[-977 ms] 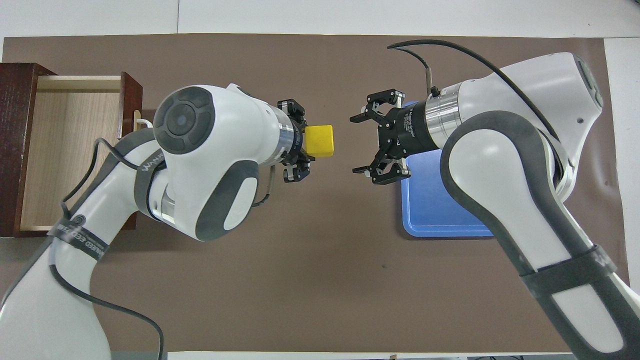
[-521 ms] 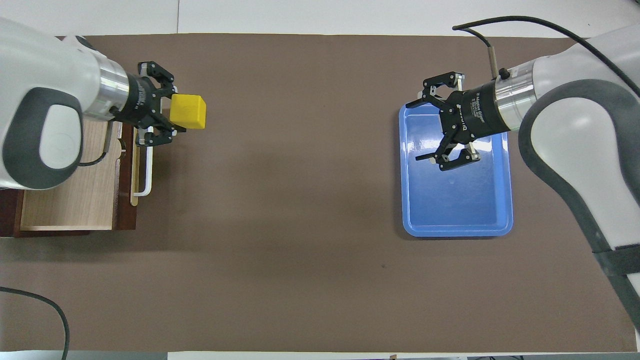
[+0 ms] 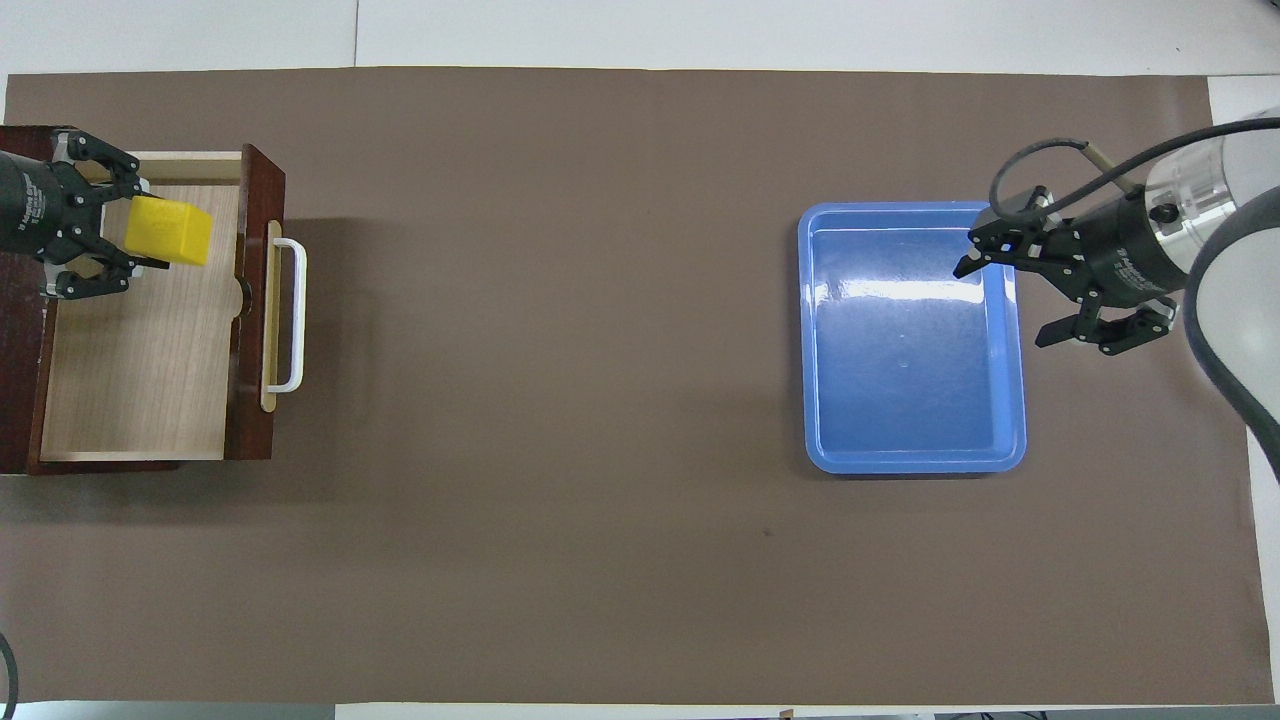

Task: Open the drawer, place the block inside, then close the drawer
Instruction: 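Push the drawer shut with the left gripper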

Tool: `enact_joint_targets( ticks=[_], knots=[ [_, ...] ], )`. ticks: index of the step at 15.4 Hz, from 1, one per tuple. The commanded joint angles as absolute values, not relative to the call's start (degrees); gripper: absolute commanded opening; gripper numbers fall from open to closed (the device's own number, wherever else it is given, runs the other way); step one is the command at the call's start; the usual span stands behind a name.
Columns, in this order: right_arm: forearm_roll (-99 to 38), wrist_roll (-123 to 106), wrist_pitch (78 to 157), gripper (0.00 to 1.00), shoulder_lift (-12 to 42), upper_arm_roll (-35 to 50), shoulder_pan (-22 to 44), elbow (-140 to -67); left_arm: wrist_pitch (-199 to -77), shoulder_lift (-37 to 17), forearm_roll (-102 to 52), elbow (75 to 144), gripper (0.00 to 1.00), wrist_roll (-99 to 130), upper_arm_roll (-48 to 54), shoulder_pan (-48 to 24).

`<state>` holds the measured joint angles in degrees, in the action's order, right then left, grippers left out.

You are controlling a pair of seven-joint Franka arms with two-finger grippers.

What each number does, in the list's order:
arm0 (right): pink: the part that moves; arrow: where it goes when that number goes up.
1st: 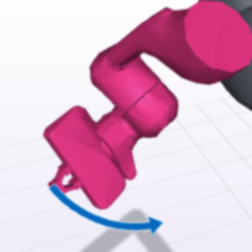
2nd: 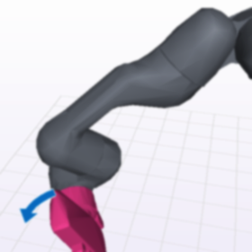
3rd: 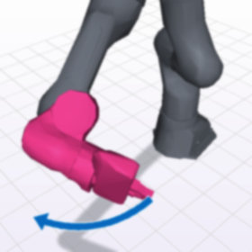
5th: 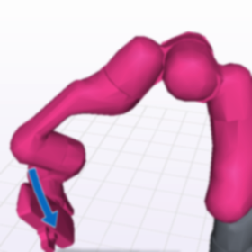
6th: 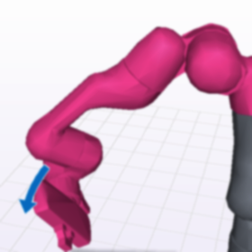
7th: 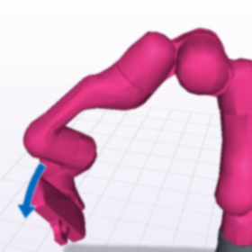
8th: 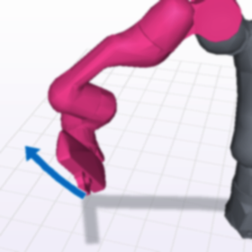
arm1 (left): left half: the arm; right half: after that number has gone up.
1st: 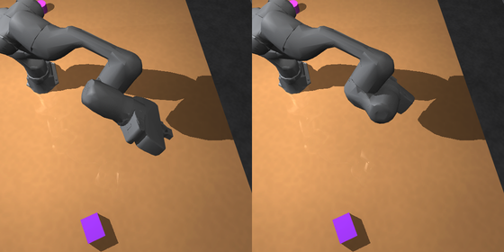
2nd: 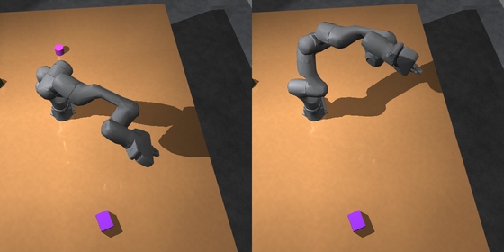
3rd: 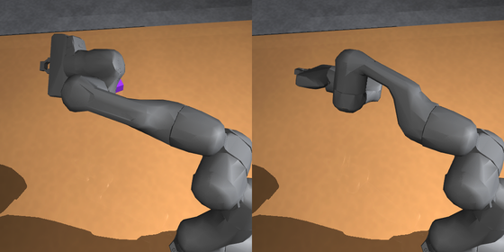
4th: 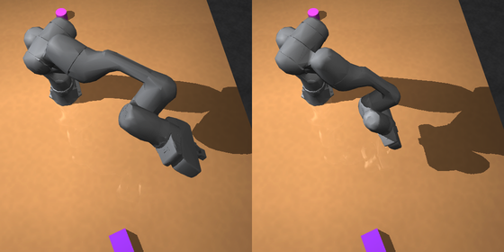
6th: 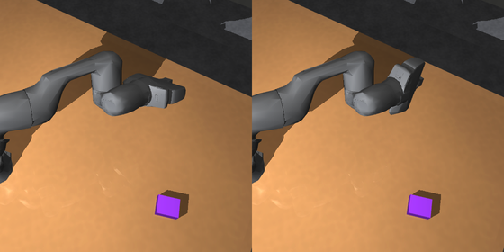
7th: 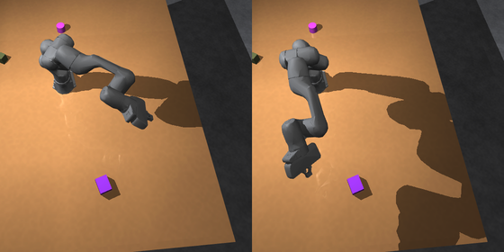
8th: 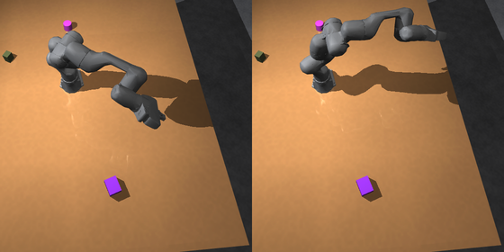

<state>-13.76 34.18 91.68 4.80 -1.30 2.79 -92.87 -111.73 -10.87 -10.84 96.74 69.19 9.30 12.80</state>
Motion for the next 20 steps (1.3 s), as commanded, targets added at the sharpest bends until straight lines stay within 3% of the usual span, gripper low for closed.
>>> enact_joint_targets(
  ticks=[1,5,6,7,9,10,13,14,17,20],
  knots=[
    [-6.5,20.2,89.7,1.0,2.4,-0.8,1.8,-93.0,-114.2,-8.2,-7.2,104.0,0.0,66.6,9.7,13.8],
    [-1.8,4.9,89.4,1.0,-0.3,-0.4,-0.5,-93.0,-121.0,-4.2,-7.1,114.2,0.0,65.1,9.8,14.4],
    [-1.2,1.2,88.3,1.0,-1.0,-0.2,-1.4,-93.0,-120.4,-4.2,-7.1,113.9,0.14,64.9,9.8,14.7],
    [-0.2,-3.0,87.7,1.0,-1.4,-0.1,-1.5,-93.0,-120.4,-4.2,-7.0,113.8,0.7,64.9,9.7,14.8],
    [1.7,-9.9,87.9,1.0,-1.7,-0.1,-1.9,-93.3,-119.6,-4.5,-6.5,113.0,0.96,64.9,9.7,14.8],
    [1.8,-10.8,88.4,1.0,-1.7,-0.1,-2.1,-93.7,-118.7,-4.8,-5.2,111.9,1.0,65.0,9.7,14.7],
    [1.8,-9.4,89.4,1.0,-1.6,-0.1,-2.4,-94.7,-111.0,-8.0,-3.8,101.8,1.0,72.0,10.2,12.6],
    [1.8,-8.6,89.6,1.0,-1.7,-0.1,-2.4,-95.6,-110.5,-9.2,-3.8,99.6,1.0,77.5,10.1,8.8],
    [1.6,-7.6,88.9,1.0,-1.6,-0.2,-2.5,-95.0,-111.1,-9.1,1.7,100.5,1.0,84.6,10.1,-0.6],
    [1.0,-5.4,87.8,1.0,-1.7,-0.1,-2.7,-95.4,-112.3,-8.5,3.5,104.2,1.0,88.4,10.1,-2.0]
  ],
)
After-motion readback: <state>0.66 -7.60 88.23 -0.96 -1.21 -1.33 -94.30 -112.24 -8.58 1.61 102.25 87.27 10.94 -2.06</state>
